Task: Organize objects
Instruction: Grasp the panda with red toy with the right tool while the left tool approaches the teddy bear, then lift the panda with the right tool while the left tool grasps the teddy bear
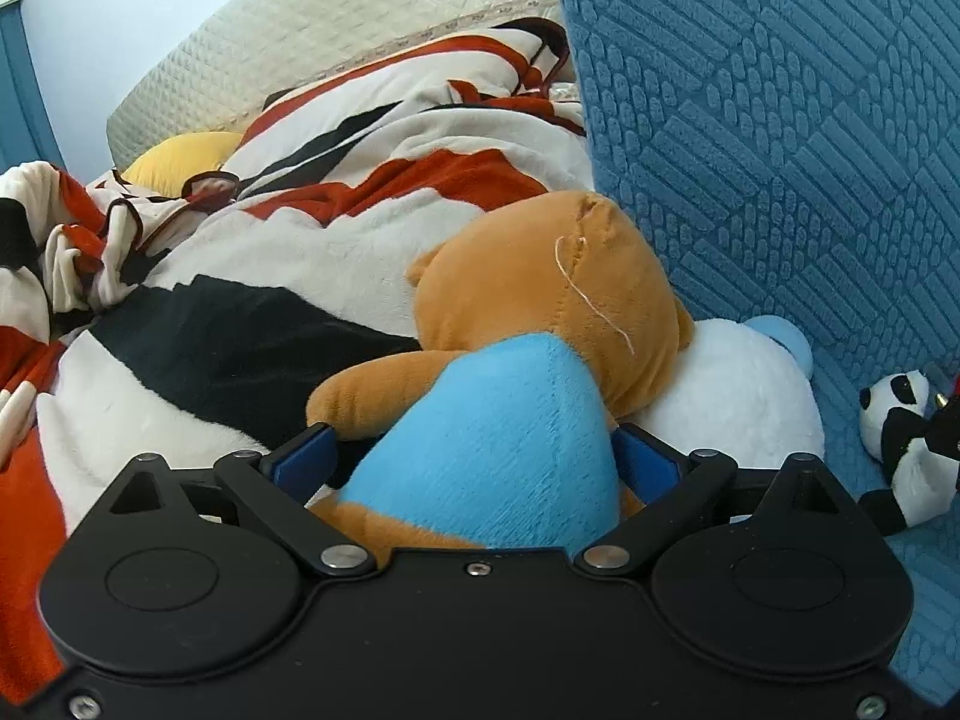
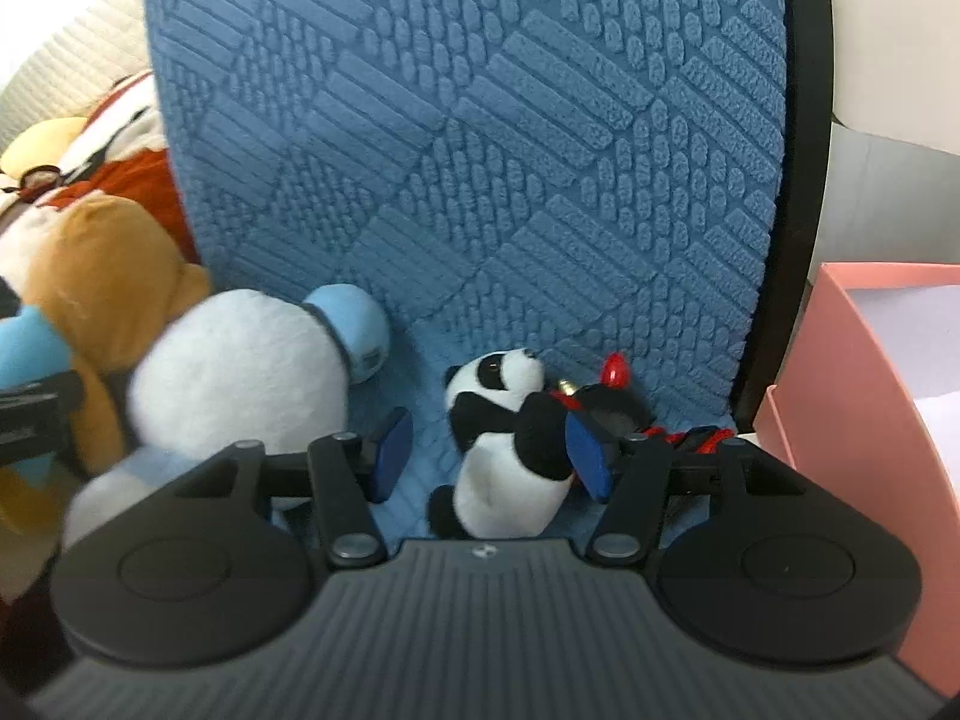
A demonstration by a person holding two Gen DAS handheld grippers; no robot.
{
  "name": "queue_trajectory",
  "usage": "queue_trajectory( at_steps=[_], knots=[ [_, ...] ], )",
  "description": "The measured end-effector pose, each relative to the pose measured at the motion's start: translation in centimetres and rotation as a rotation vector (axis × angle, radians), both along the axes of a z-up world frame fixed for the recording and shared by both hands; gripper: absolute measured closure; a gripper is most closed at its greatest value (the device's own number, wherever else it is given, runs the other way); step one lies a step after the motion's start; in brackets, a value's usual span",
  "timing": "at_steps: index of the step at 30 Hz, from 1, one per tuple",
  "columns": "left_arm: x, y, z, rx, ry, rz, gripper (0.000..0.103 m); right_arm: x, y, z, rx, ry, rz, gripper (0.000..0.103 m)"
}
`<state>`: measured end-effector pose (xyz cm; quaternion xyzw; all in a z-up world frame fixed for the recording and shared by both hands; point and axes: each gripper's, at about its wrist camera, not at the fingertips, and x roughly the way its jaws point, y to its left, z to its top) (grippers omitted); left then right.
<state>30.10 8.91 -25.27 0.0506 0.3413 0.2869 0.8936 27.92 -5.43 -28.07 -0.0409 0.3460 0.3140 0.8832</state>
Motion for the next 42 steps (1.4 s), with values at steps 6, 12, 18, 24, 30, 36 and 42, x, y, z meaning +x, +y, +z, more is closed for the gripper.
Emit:
queue_trajectory(
  at_steps=[6, 12, 18, 24, 30, 36, 42],
  knots=[
    [0.1, 0.1, -0.3, -0.008, 0.011, -0.02, 0.01, 0.7, 0.5, -1.2, -0.063, -0.017, -0.006, 0.057],
    [-0.2, -0.6, -0.8, 0.028, 0.022, -0.06, 0.025, 0.6, 0.8, -1.8, -0.152, -0.064, 0.007, 0.079],
    [-1.0, -0.5, -0.3, 0.004, -0.018, -0.079, 0.039, 0.8, 0.2, -1.1, -0.166, -0.044, 0.026, 0.084],
    [-2.5, -1.1, 1.1, -0.021, -0.113, -0.093, 0.043, -0.4, -0.3, -0.5, -0.17, -0.04, 0.038, 0.085],
    [-4.9, -2.5, 2.7, -0.083, -0.21, -0.127, 0.043, -2.3, -0.8, 0.5, -0.17, -0.05, 0.067, 0.086],
    [-7.9, -5.3, 3.4, -0.169, -0.237, -0.203, 0.043, -4.7, -2.2, 1.5, -0.178, -0.049, 0.091, 0.086],
    [-9.5, -6.3, 3.3, -0.342, -0.244, -0.232, 0.043, -7.4, -4.6, 2.2, -0.175, -0.042, 0.105, 0.086]
  ],
)
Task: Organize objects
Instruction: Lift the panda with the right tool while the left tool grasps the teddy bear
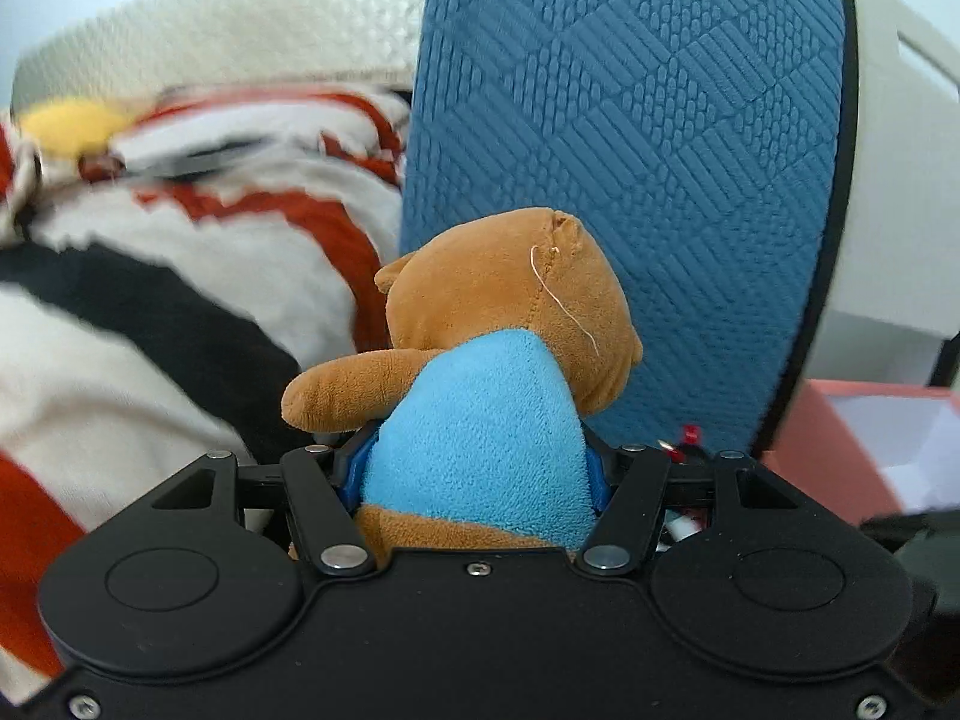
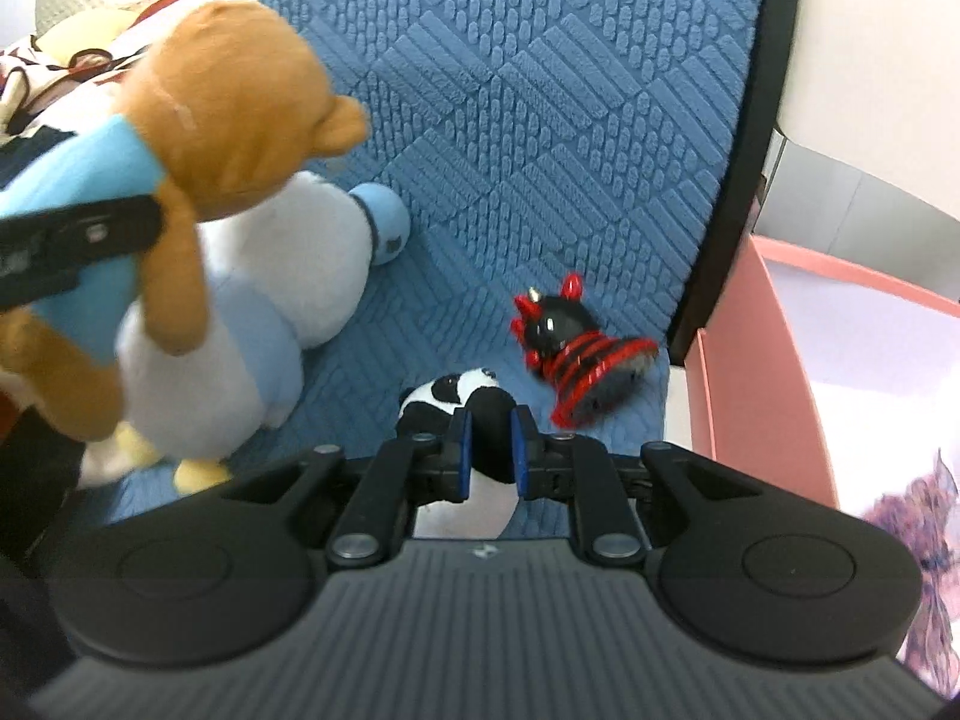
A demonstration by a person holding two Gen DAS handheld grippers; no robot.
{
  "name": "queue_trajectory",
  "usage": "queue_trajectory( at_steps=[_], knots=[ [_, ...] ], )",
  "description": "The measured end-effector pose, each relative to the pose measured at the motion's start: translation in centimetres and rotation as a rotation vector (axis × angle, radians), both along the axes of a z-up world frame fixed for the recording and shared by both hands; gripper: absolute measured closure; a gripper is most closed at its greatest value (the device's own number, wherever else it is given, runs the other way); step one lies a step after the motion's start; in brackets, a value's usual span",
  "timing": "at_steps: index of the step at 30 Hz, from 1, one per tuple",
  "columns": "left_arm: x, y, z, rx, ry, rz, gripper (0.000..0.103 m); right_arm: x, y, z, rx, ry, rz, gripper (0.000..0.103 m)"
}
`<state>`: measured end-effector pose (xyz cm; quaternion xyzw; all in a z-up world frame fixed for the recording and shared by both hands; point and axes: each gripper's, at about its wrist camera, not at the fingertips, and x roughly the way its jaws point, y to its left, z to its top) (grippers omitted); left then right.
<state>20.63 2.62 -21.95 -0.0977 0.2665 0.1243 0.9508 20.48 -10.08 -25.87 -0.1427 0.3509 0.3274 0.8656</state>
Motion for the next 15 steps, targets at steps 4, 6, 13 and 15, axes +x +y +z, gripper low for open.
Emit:
queue_trajectory(
  at_steps=[4, 6, 13, 15],
  knots=[
    [-0.7, 0.5, -0.8, -0.168, 0.047, -0.013, 0.043, -2.0, -1.8, 0.2, 0.003, 0.002, 0.006, 0.087],
    [-1.1, 0.7, -1.4, -0.229, 0.068, -0.014, 0.043, -2.8, -2.7, 0.2, 0.005, 0.005, 0.004, 0.087],
    [-2.7, 1.0, -3.1, -0.347, 0.131, -0.021, 0.042, -5.5, -5.4, -1.0, 0.011, 0.035, -0.003, 0.087],
    [-3.2, 0.8, -3.3, -0.342, 0.144, -0.022, 0.042, -6.1, -6.0, -1.3, 0.008, 0.033, -0.002, 0.087]
  ],
)
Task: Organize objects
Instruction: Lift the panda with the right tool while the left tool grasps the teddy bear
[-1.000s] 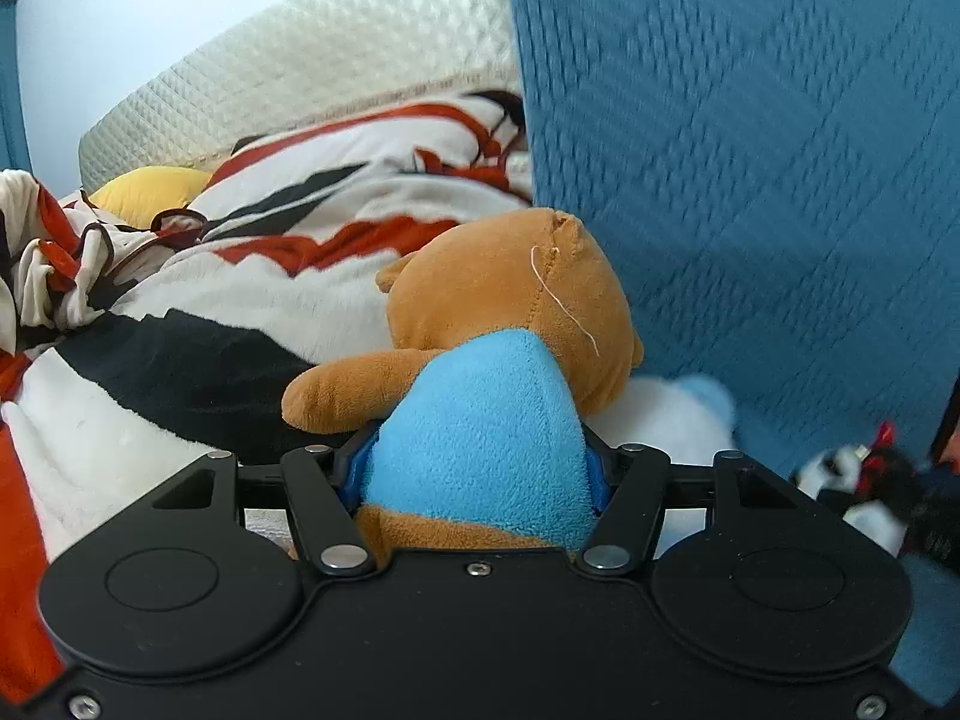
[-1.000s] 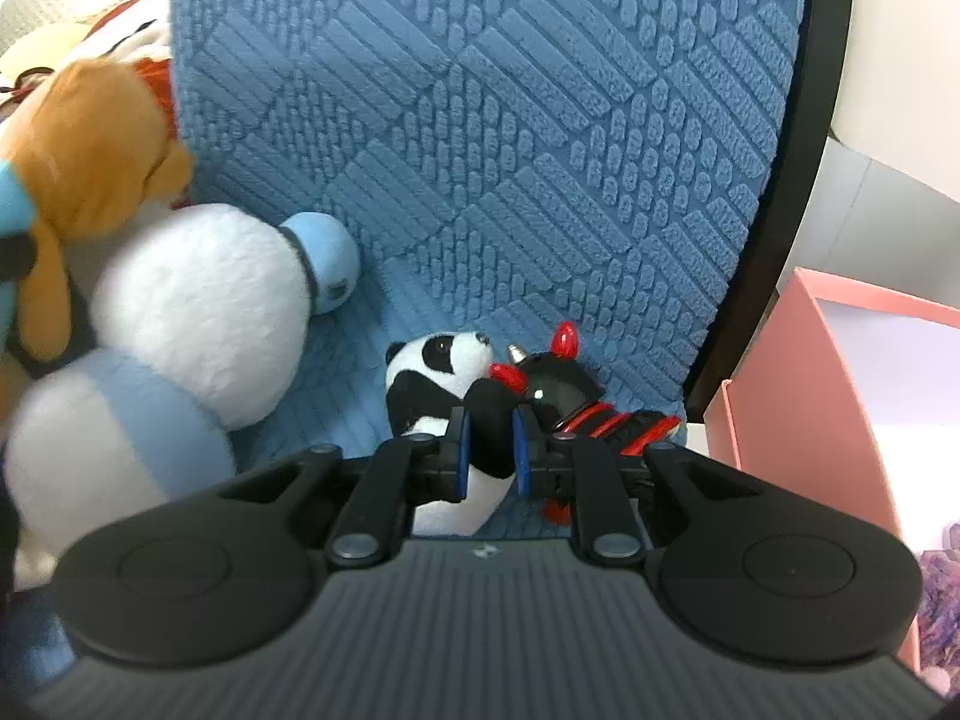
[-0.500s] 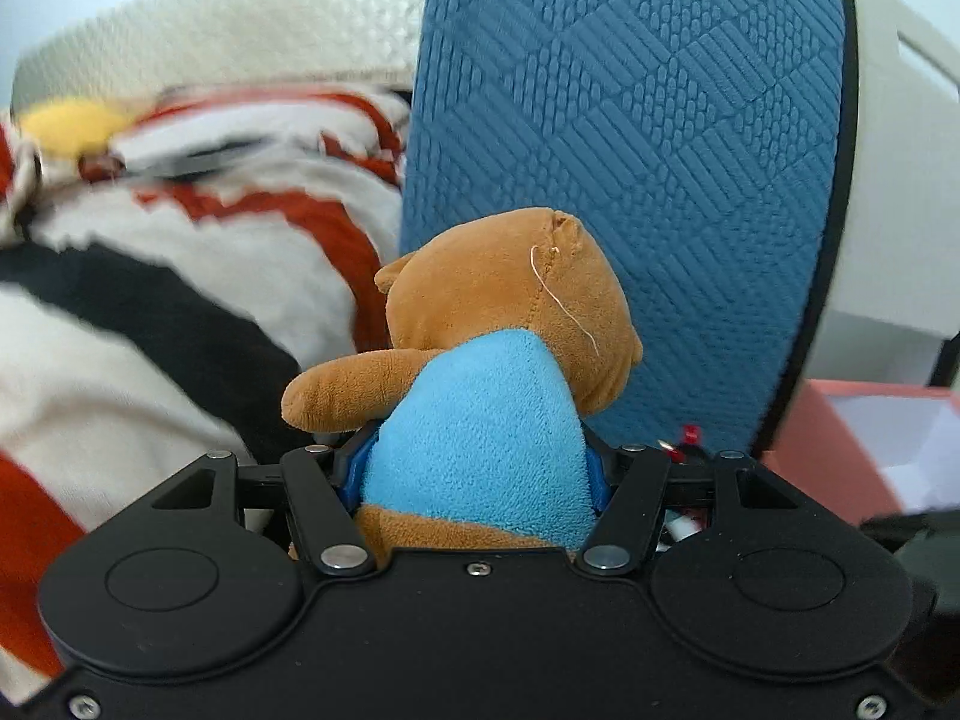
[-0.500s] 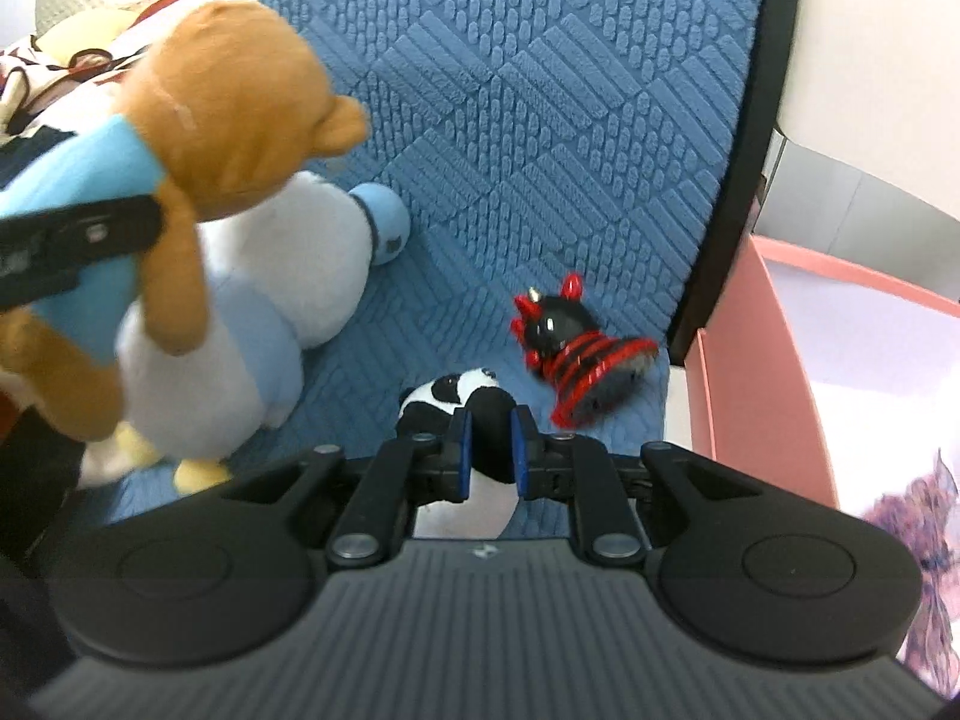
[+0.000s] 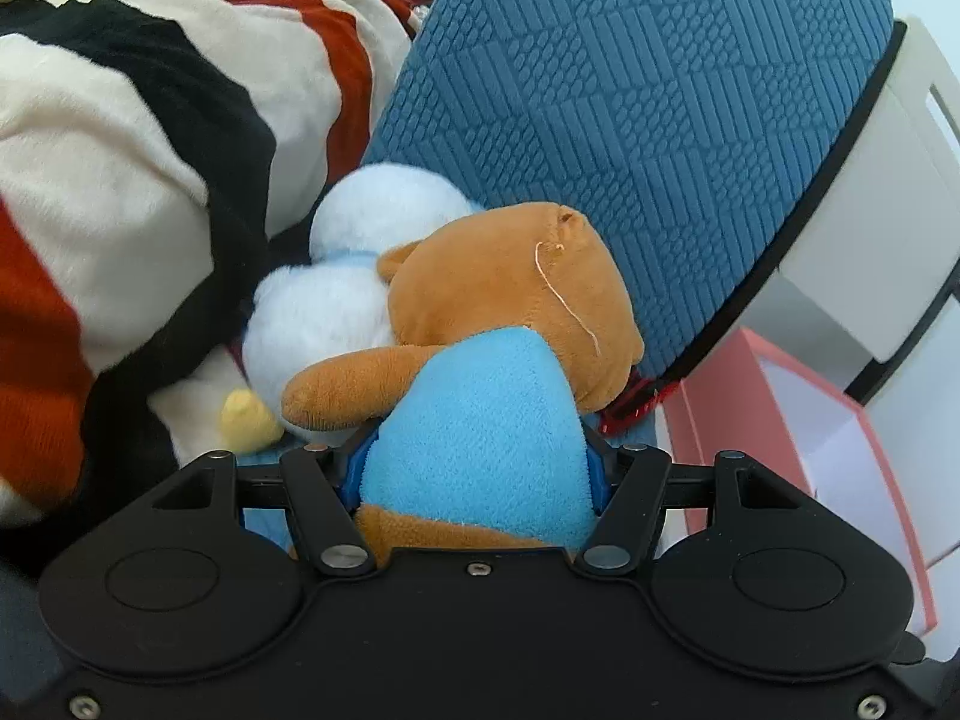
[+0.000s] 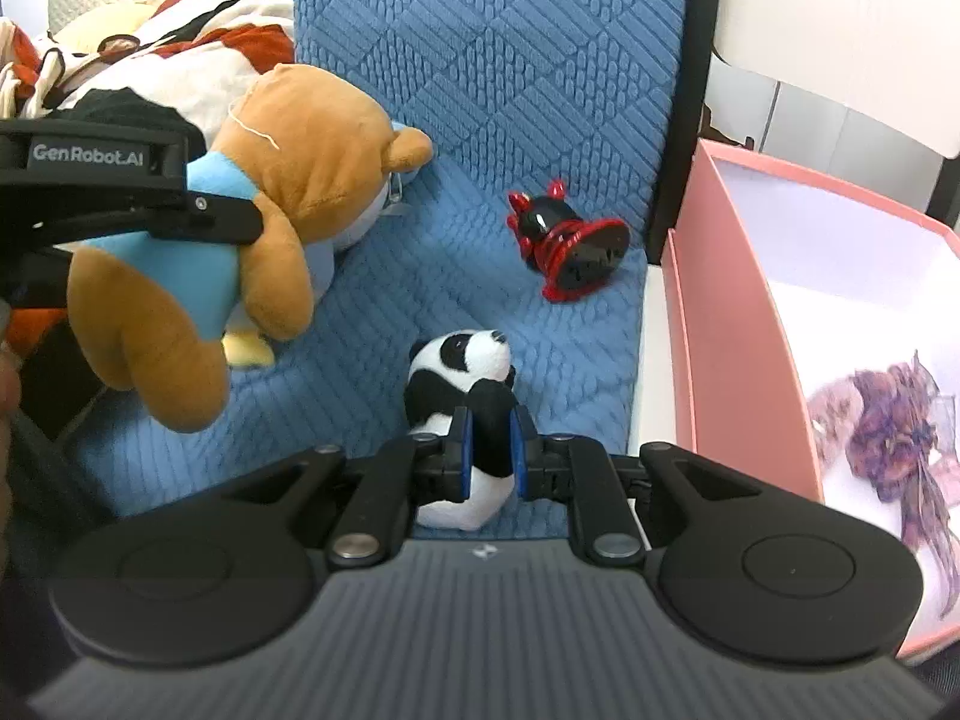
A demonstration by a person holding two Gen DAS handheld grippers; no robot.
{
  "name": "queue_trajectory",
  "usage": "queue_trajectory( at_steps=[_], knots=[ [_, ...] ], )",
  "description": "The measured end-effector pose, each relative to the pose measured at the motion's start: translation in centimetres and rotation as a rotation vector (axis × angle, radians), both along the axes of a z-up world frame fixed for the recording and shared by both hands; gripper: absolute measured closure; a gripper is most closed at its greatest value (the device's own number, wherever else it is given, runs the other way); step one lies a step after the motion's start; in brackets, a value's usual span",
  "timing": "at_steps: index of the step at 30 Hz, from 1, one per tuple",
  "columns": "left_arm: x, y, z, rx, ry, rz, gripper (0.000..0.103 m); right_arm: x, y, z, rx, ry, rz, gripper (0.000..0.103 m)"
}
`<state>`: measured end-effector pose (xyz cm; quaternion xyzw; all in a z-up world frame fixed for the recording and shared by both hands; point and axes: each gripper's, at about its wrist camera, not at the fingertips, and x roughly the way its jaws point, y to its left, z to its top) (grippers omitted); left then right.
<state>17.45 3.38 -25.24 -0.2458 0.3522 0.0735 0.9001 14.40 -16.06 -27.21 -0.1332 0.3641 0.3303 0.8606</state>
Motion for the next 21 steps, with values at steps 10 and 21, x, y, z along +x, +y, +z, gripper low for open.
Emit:
queue_trajectory(
  at_steps=[10, 21],
  knots=[
    [-0.4, -2.7, -1.9, 0.03, 0.096, -0.062, 0.039, -0.9, -2.1, -0.4, 0.026, -0.045, 0.032, 0.085],
    [0.8, -1.9, -4.3, -0.098, 0.188, -0.064, 0.024, -0.6, -1.5, -1.1, 0.077, -0.018, 0.073, 0.061]
  ],
)
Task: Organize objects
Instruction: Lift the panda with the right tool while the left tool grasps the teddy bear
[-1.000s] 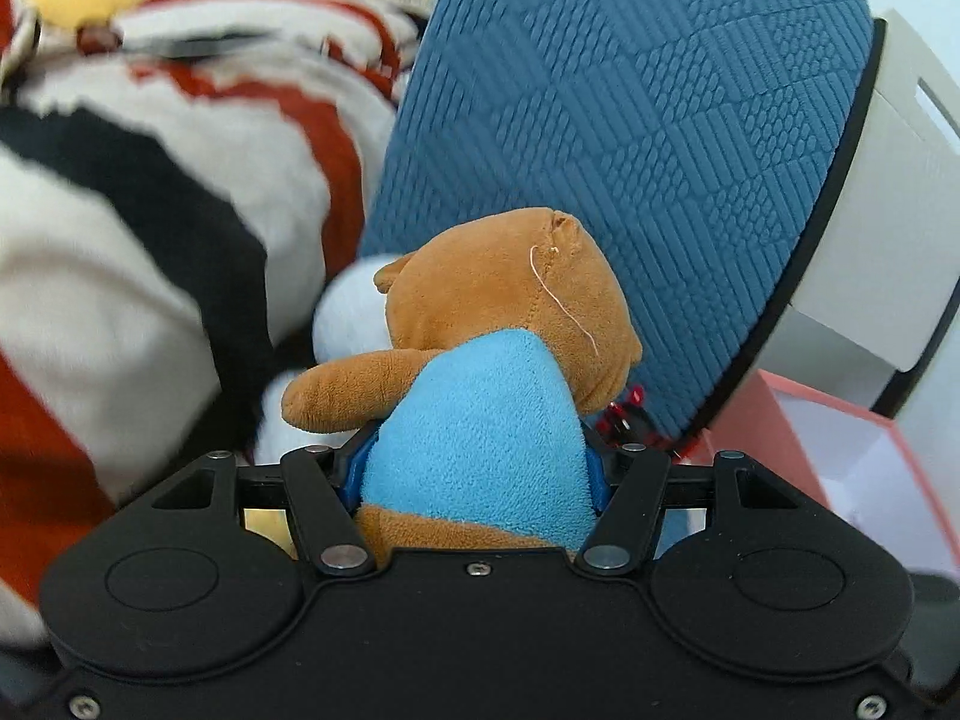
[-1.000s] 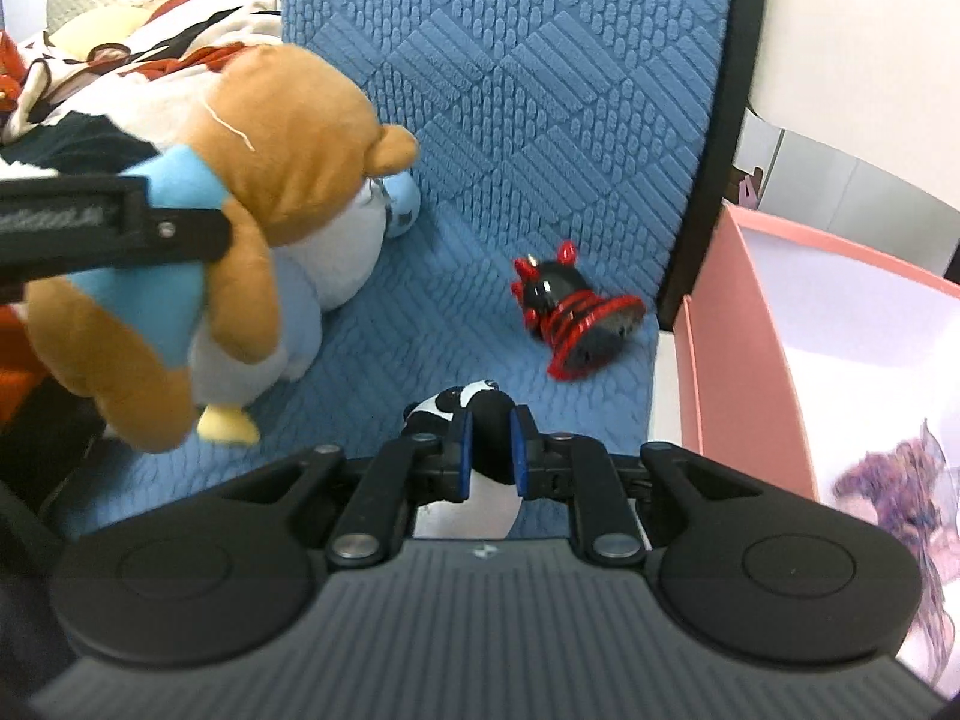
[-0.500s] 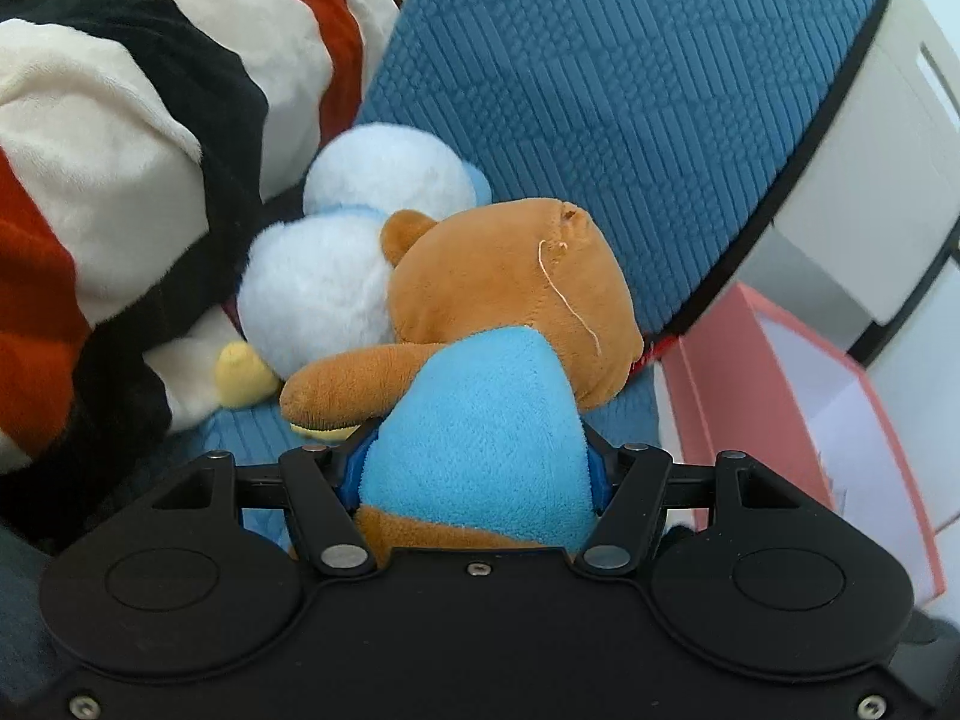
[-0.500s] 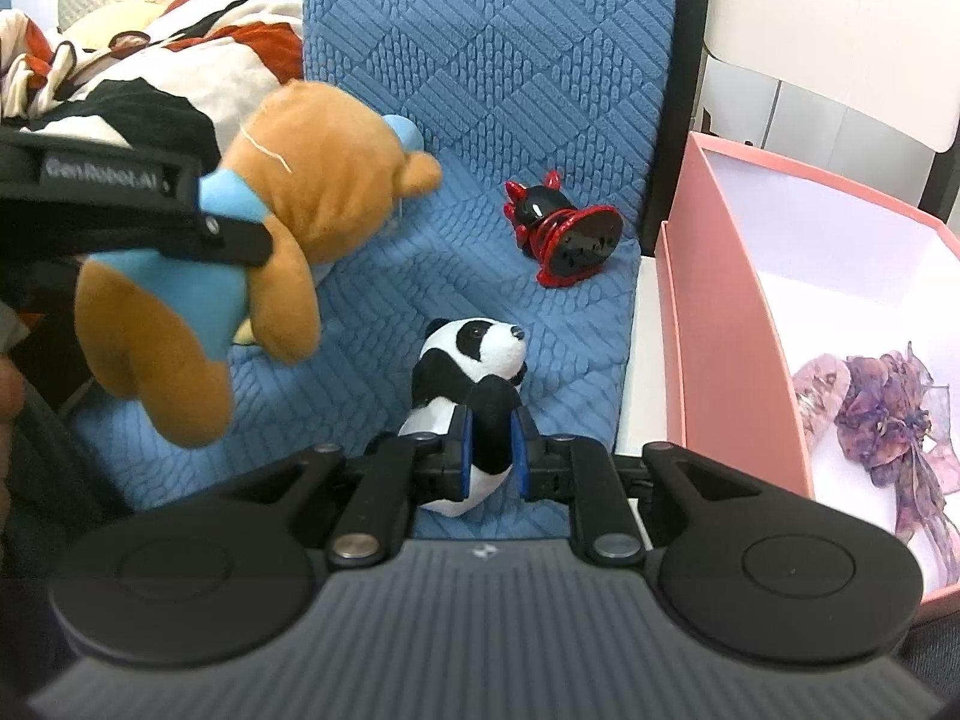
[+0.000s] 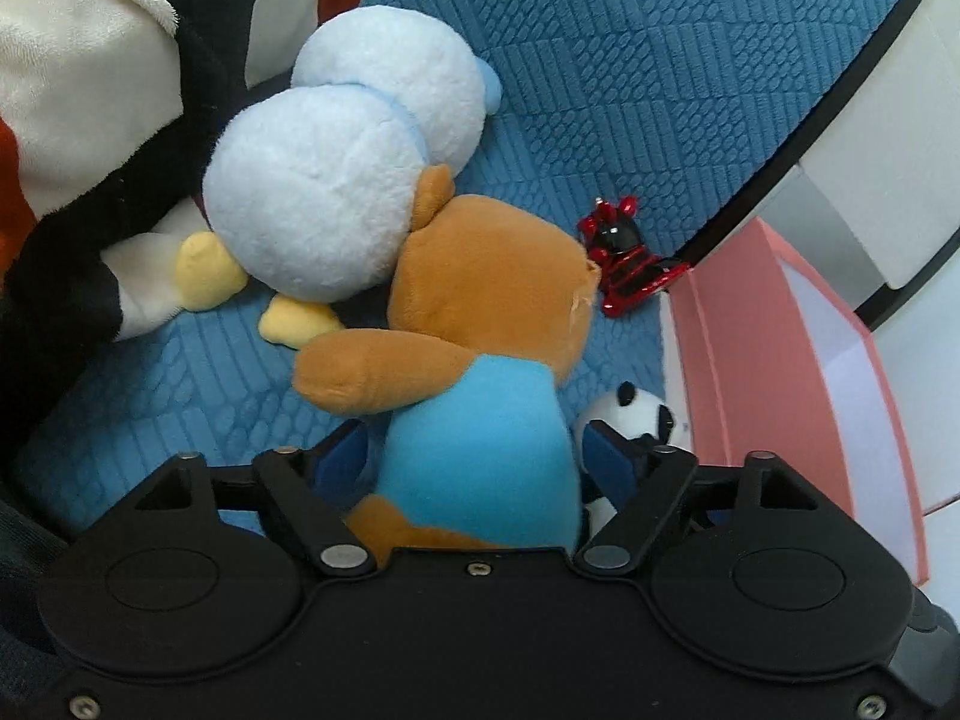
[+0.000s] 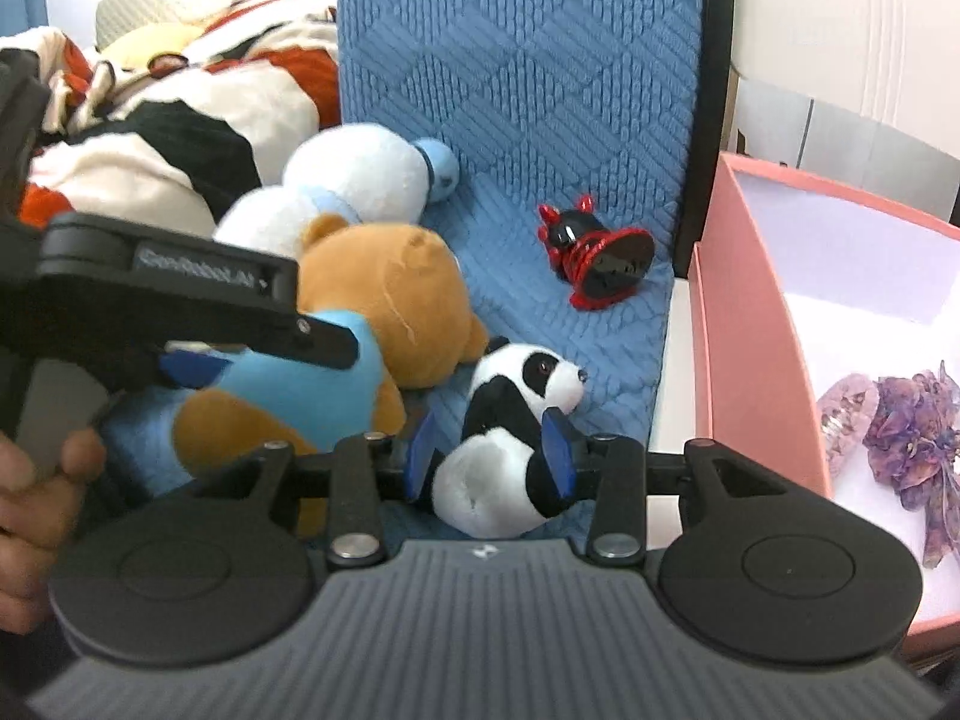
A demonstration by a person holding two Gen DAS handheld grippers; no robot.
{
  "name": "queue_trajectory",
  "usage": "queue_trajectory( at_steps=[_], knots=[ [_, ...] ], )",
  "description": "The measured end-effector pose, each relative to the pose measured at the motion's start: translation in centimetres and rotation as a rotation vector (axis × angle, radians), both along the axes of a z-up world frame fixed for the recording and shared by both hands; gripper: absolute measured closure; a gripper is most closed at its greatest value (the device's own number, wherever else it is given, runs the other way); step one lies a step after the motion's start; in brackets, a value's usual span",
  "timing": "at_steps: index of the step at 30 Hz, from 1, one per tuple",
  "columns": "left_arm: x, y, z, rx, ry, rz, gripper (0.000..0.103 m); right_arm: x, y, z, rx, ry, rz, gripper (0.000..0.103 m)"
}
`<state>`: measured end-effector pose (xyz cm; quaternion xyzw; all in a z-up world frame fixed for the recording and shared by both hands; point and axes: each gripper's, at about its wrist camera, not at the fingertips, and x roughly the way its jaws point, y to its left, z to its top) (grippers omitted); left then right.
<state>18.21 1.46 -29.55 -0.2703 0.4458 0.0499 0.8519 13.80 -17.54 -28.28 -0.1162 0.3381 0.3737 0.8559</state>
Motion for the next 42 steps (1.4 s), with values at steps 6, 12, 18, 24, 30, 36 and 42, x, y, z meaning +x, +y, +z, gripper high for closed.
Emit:
queue_trajectory(
  at_steps=[6, 12, 18, 24, 30, 36, 42],
  knots=[
    [0.5, -0.2, -0.4, -0.008, 0.019, -0.014, 0.023, 1.3, 1.2, -1.5, -0.009, 0.029, -0.039, 0.061],
    [1.0, -0.3, -0.8, 0.005, 0.037, -0.021, 0.022, 2.2, 2.0, -3.4, -0.068, 0.036, -0.072, 0.058],
    [1.4, -0.4, -1.0, 0.005, 0.042, -0.023, 0.022, 2.6, 1.7, -4.3, -0.07, 0.091, -0.062, 0.059],
    [1.6, -0.6, -1.4, 0.022, 0.062, -0.034, 0.021, 2.4, 1.4, -4.0, -0.061, 0.102, -0.097, 0.061],
    [2.3, -0.8, -1.6, 0.035, 0.072, -0.055, 0.021, 2.0, 0.8, -3.7, -0.066, 0.135, -0.078, 0.061],
    [2.6, -1.0, -1.9, 0.052, 0.08, -0.079, 0.027, 1.6, 0.5, -2.6, -0.084, 0.125, -0.047, 0.061],
    [2.9, -1.0, -2.0, 0.044, 0.073, -0.083, 0.038, 1.7, 0.5, -1.8, -0.083, 0.143, -0.034, 0.061]
  ],
)
